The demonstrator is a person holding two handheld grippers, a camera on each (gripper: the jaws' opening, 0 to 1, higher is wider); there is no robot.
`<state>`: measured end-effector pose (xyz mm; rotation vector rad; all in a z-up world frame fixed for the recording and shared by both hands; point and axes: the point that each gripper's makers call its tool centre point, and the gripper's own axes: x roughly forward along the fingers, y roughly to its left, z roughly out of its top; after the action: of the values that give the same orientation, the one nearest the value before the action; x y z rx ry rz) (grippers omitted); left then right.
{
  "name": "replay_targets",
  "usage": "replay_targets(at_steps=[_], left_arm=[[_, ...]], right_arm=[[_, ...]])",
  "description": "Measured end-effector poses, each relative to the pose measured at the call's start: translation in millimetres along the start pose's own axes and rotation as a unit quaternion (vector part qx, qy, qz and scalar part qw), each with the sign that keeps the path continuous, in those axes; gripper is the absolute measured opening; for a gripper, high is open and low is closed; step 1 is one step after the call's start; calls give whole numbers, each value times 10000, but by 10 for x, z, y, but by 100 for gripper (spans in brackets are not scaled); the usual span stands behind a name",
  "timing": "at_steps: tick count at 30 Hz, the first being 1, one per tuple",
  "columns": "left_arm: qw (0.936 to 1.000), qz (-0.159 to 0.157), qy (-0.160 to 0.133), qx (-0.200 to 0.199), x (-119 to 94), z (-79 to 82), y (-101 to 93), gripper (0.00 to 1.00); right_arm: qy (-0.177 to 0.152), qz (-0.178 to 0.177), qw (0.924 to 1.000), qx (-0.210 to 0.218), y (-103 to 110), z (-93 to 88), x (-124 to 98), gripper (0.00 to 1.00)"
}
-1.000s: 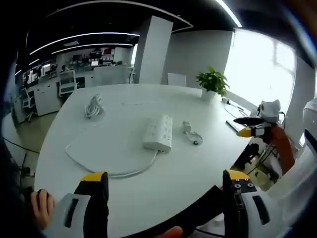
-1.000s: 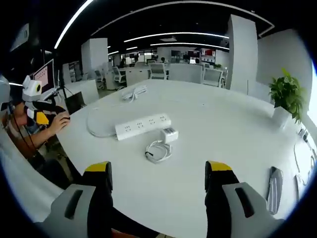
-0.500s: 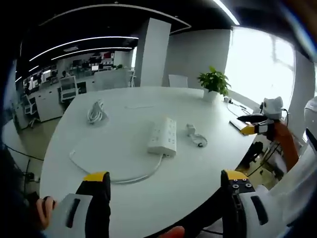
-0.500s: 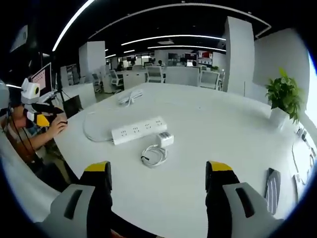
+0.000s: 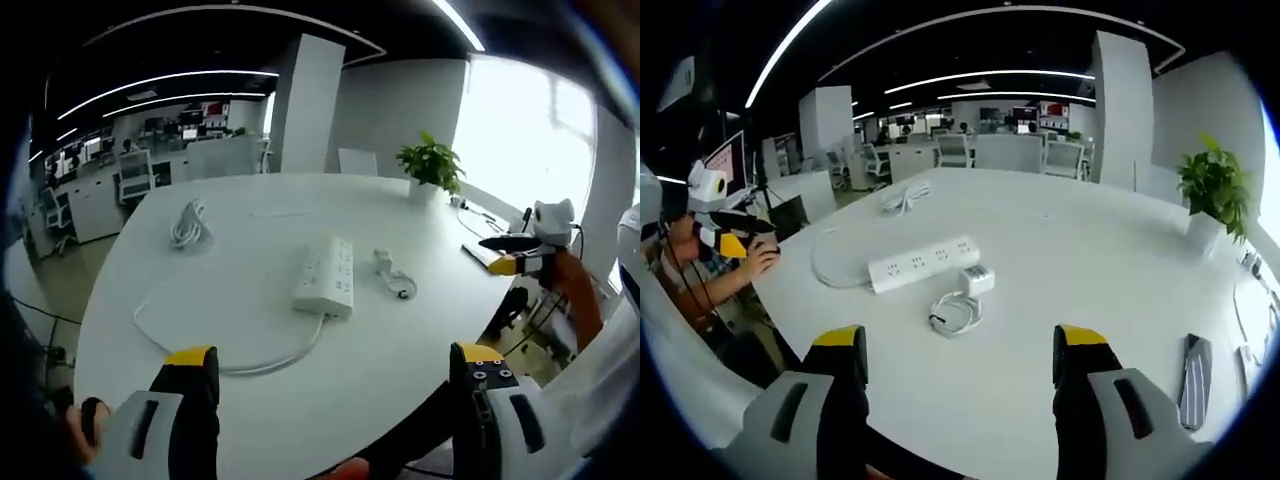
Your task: Straighten the power strip on the desk, plug the charger into it
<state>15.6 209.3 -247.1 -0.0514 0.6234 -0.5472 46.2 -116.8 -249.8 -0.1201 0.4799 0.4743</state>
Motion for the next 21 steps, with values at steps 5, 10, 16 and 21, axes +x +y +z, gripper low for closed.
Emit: replay_targets(at_steps=[5,10,16,21], left_arm=[[10000,49,25,70,58,18,-1,96],[9999,49,22,115,77,39,-19,96],[9997,183,24,180,69,52,19,96],[9992,189,-71,338,99,78,-6,96]], right_arm=[[4,36,10000,16,7,-14,11,74],[-18,46,10000,55,7,-26,-3,74],[-70,17,10000,60,-29,-2,-26,74],[-72,86,9999,47,-5,-9,11,74]])
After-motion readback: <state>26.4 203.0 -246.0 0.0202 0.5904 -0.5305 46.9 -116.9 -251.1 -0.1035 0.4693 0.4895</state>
